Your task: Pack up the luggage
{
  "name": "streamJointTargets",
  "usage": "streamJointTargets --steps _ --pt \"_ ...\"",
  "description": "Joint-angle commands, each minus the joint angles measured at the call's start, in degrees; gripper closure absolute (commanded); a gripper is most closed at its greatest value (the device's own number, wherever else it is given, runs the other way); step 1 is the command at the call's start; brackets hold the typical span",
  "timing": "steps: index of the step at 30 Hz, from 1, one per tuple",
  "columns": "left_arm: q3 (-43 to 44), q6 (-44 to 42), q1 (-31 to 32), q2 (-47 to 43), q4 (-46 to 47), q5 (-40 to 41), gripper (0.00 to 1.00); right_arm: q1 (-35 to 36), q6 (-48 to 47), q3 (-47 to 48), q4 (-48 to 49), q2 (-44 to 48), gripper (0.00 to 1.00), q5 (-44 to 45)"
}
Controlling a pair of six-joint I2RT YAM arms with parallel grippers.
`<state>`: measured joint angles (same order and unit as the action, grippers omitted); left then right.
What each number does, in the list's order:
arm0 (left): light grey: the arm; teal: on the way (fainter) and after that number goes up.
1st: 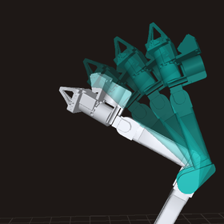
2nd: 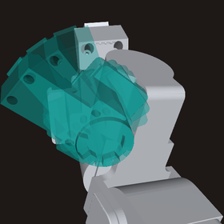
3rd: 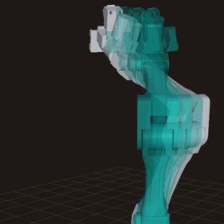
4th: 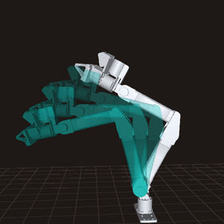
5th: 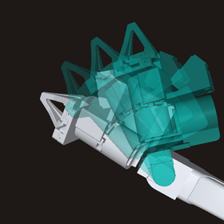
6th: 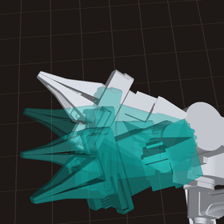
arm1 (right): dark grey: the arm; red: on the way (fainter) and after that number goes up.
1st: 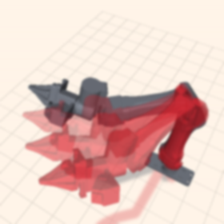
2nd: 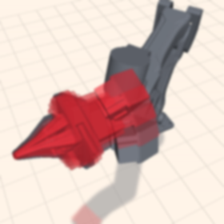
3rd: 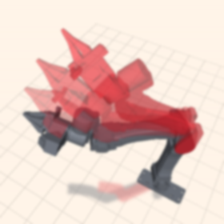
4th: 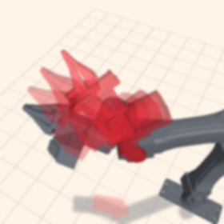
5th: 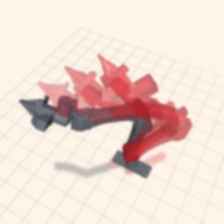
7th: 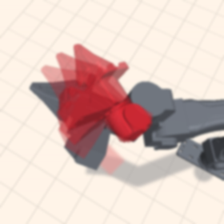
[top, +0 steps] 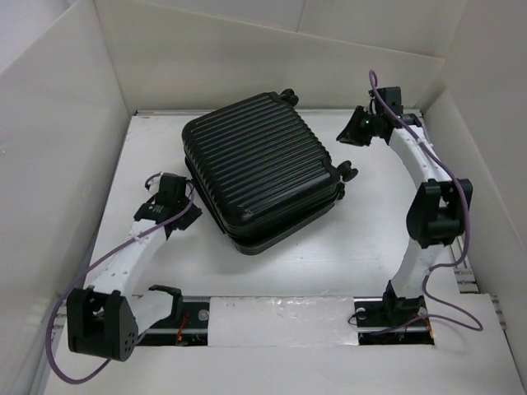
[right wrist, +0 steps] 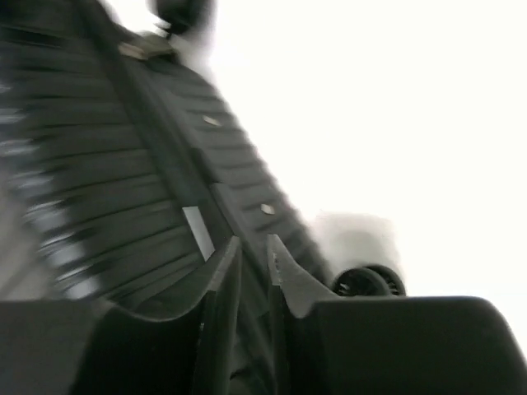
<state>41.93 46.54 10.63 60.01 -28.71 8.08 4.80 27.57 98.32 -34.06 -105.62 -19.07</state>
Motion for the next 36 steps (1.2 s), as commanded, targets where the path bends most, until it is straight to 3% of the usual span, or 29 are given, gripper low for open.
streamJointTargets --steps 1,6,10,15,20,24,27,28,31,34,35,36 --pt "0.87 2.76 -0.09 4.03 11.20 -6.66 0.78 1.70 -0.58 1.97 1.46 -0.63 0.76 -2.20" --pt "7.36 0.57 -0.09 15.03 19.65 -11.67 0.77 10.47 -1.29 -13.04 5.14 4.36 0.82 -4.13" --pt "20.16 -1.02 0.97 22.86 19.66 -11.68 0.77 14.71 -0.60 -21.23 5.76 12.62 0.87 -6.49" --pt "29.34 -2.95 -0.17 28.05 19.04 -11.68 0.76 16.03 -0.59 -16.68 1.20 20.09 0.86 -5.72" --pt "38.73 -4.88 -2.72 32.44 17.20 -13.52 0.73 15.24 -1.90 -8.86 -3.55 20.63 0.83 -8.70" --pt "48.41 -6.11 -4.83 36.50 11.84 -11.77 0.71 14.55 -3.58 -3.76 -8.47 21.59 0.93 3.90" --pt "45.89 -6.11 -8.08 31.68 11.83 -12.29 0.67 13.14 -3.58 -6.37 -3.05 29.22 0.94 11.39" --pt "42.04 -6.64 -8.08 29.49 12.36 -12.29 0.65 12.00 -2.88 -10.57 -1.55 31.25 0.88 11.42" --pt "31.77 -9.36 -5.63 19.38 10.96 -10.28 0.59 3.66 -0.16 -18.31 0.31 33.82 0.87 3.38" --pt "22.96 -8.75 -5.10 10.85 8.76 -12.28 0.55 -1.01 -0.15 -23.51 0.84 30.49 0.89 -4.03" --pt "17.45 -8.14 -5.10 9.18 8.76 -12.29 0.53 -1.02 -0.15 -26.40 1.45 29.61 0.81 -4.04" --pt "15.13 -8.14 -5.10 6.46 8.76 -13.17 0.50 -1.02 -0.15 -27.82 2.41 28.03 0.81 -4.05"
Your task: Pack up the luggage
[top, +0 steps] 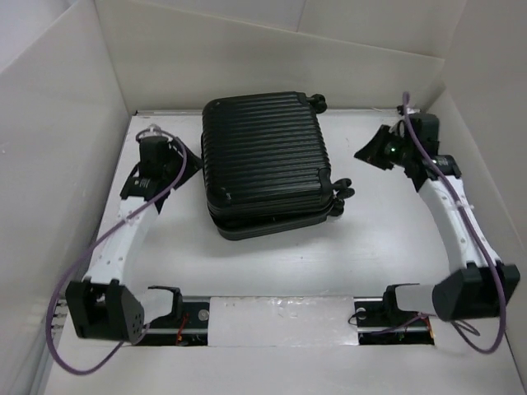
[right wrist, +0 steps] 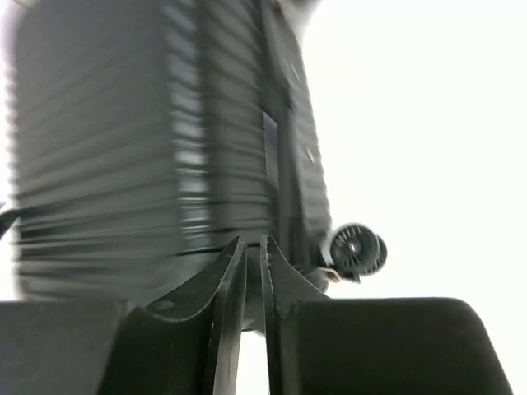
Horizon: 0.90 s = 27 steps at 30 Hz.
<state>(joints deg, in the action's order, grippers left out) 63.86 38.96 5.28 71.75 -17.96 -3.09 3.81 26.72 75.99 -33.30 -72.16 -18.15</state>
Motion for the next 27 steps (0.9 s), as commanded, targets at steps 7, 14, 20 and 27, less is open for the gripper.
streamJointTargets --steps 7,14,20,27 --pt "-13.85 -0.11 0.26 -12.14 -4.97 -6.41 0.43 12.34 3.68 -8.57 4.65 -7.64 0.87 -9.88" --pt "-9.98 -1.52 0.26 -13.39 -6.75 -4.55 0.34 20.54 3.17 -1.02 -0.97 -1.96 0.83 -0.32" --pt "0.55 -2.83 -0.45 -10.93 -8.32 -2.36 0.28 13.16 2.45 -16.68 3.31 8.78 0.37 1.55" --pt "-6.64 -3.36 3.50 -17.86 -11.65 -4.55 0.27 5.69 7.03 -36.35 21.52 19.16 0.00 -0.74"
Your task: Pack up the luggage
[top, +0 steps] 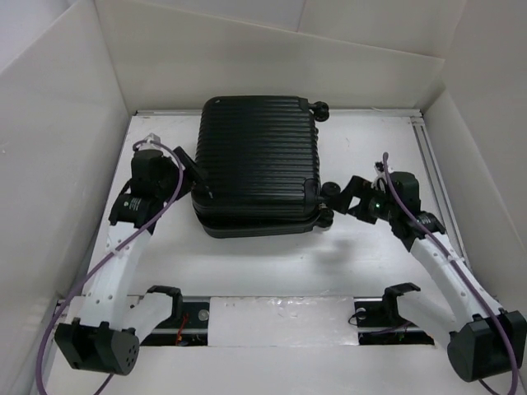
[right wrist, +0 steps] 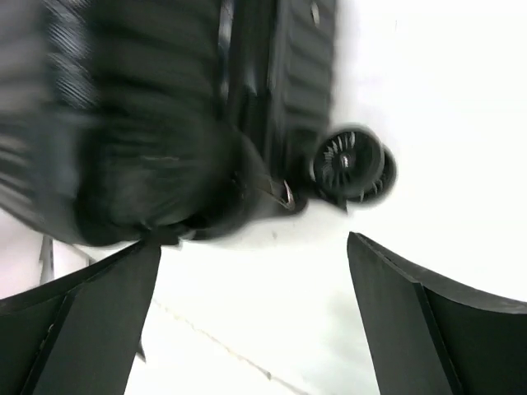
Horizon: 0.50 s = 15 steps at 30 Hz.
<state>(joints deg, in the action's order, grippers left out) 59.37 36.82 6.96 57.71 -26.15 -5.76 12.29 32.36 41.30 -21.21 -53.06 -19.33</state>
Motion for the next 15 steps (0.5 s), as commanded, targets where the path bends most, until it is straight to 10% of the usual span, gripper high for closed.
streamJointTargets --steps 1,3,6,15 --pt "-2.68 -1.74 3.48 -5.92 -4.08 -1.89 0.27 -4.54 1.39 -1.66 9.43 0.06 0.00 -1.22" --pt "-2.16 -2.27 5.86 -8.04 -5.75 -0.05 0.27 -9.29 1.39 -0.96 10.31 0.06 0.07 -4.29" --pt "-1.63 -2.80 8.15 -13.40 -7.24 1.45 0.27 -13.95 3.76 -2.18 10.31 2.60 0.51 -3.10" --pt "-23.84 3.25 8.68 -26.93 1.06 -6.53 0.28 -8.18 3.68 -9.22 19.44 -6.59 0.86 -4.93"
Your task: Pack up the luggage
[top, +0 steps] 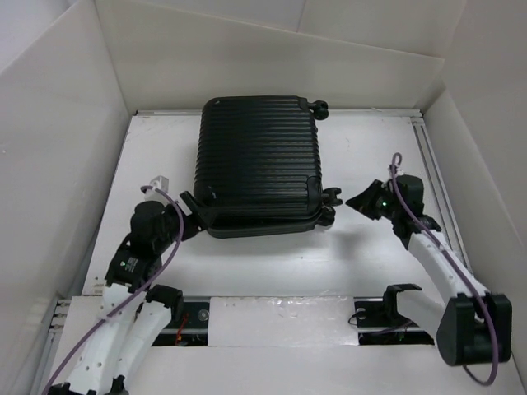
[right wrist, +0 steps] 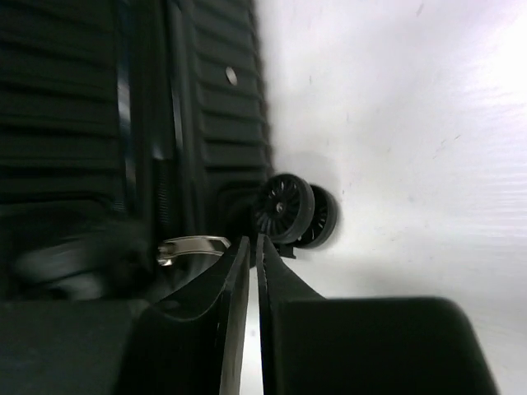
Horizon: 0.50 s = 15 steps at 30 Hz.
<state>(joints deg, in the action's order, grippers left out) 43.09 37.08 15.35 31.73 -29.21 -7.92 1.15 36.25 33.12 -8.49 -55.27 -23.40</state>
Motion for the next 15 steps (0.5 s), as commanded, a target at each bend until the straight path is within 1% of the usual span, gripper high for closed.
streamJointTargets --steps 1,3,4,6,7,8,9,10,11,12,15 --pt "-8.71 3.95 0.29 -1.49 6.51 -6.73 0.28 5.33 -0.21 -1.04 10.82 -5.54 0.86 -2.08" --pt "-12.14 5.10 0.29 -2.19 10.65 -7.46 0.28 8.15 0.31 -1.05 13.84 -8.87 0.85 -2.71" --pt "-13.11 5.11 0.29 -2.19 13.80 -9.72 0.28 11.39 0.31 -1.04 16.03 -9.85 0.85 -2.71" --pt "-16.96 6.60 0.29 -1.32 17.68 -12.19 0.28 14.74 0.83 0.44 17.19 -11.52 0.85 -0.87" --pt "-18.29 6.60 0.29 0.16 22.22 -12.90 0.28 16.15 1.71 0.45 18.15 -12.84 0.85 -0.86" --pt "-19.44 7.30 0.29 0.79 24.36 -12.30 0.28 18.95 2.24 0.97 20.16 -13.63 0.85 -0.86" --pt "-21.10 7.83 0.29 2.45 28.73 -11.07 0.28 22.63 3.38 2.11 20.96 -14.95 0.85 -0.86" --pt "-21.12 7.83 0.29 3.51 28.77 -11.06 0.28 22.67 3.39 2.99 20.97 -15.48 0.85 -0.08" --pt "-21.73 8.61 0.29 4.65 32.86 -9.67 0.28 24.59 3.39 3.96 20.97 -15.49 0.85 0.98" --pt "-21.73 8.62 0.29 5.79 34.64 -9.66 0.28 27.82 4.09 4.92 19.84 -15.49 0.85 4.73" --pt "-19.37 8.62 0.29 10.36 39.57 -8.52 0.28 30.84 4.09 7.04 15.19 -13.30 0.84 11.95"
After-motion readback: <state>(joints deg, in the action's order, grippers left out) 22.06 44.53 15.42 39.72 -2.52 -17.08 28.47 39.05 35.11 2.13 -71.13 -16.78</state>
